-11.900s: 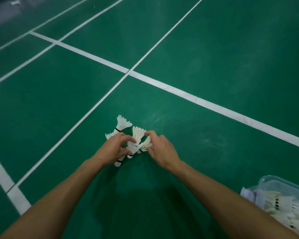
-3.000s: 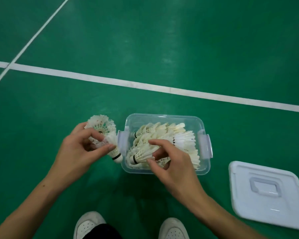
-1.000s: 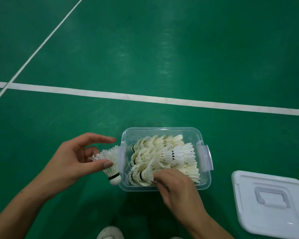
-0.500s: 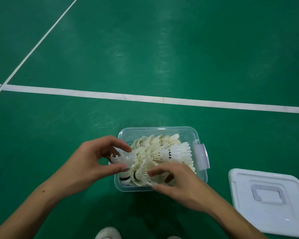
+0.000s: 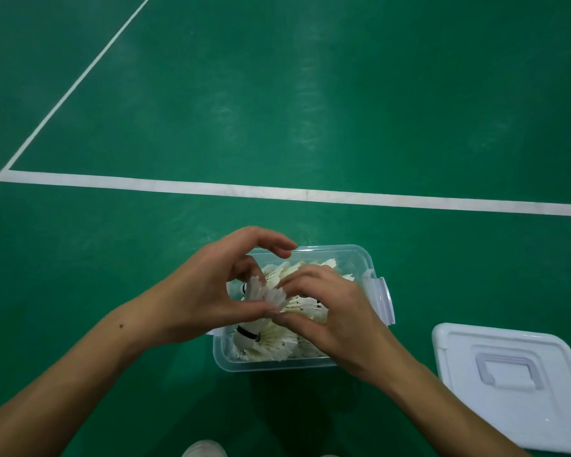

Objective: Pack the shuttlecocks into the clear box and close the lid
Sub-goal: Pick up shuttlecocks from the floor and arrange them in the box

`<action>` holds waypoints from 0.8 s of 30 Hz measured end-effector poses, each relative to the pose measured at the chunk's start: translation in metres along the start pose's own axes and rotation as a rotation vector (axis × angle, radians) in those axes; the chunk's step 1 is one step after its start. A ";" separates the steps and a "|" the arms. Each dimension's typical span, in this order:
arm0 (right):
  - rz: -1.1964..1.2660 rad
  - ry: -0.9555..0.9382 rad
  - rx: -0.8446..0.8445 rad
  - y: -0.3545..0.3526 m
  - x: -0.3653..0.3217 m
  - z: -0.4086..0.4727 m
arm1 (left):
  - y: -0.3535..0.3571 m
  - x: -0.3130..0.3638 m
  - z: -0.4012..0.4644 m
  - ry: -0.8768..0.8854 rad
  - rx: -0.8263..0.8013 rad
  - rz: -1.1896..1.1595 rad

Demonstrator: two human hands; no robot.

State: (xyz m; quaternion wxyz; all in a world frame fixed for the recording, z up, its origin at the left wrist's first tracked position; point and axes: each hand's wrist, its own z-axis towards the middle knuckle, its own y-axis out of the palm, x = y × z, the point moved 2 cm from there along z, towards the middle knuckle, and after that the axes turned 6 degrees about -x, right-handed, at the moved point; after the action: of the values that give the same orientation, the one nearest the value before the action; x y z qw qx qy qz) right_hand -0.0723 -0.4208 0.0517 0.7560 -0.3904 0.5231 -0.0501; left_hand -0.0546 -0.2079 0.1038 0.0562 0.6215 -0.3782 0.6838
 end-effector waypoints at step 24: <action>-0.247 0.397 -0.079 0.030 0.018 -0.062 | 0.076 -0.073 -0.027 -0.173 0.144 0.726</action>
State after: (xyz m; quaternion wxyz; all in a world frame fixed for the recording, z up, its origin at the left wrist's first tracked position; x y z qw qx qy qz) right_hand -0.1256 -0.4428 0.0096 0.6106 -0.4630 0.6114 -0.1974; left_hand -0.1019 -0.2172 0.0067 -0.2658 0.5046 -0.5280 0.6292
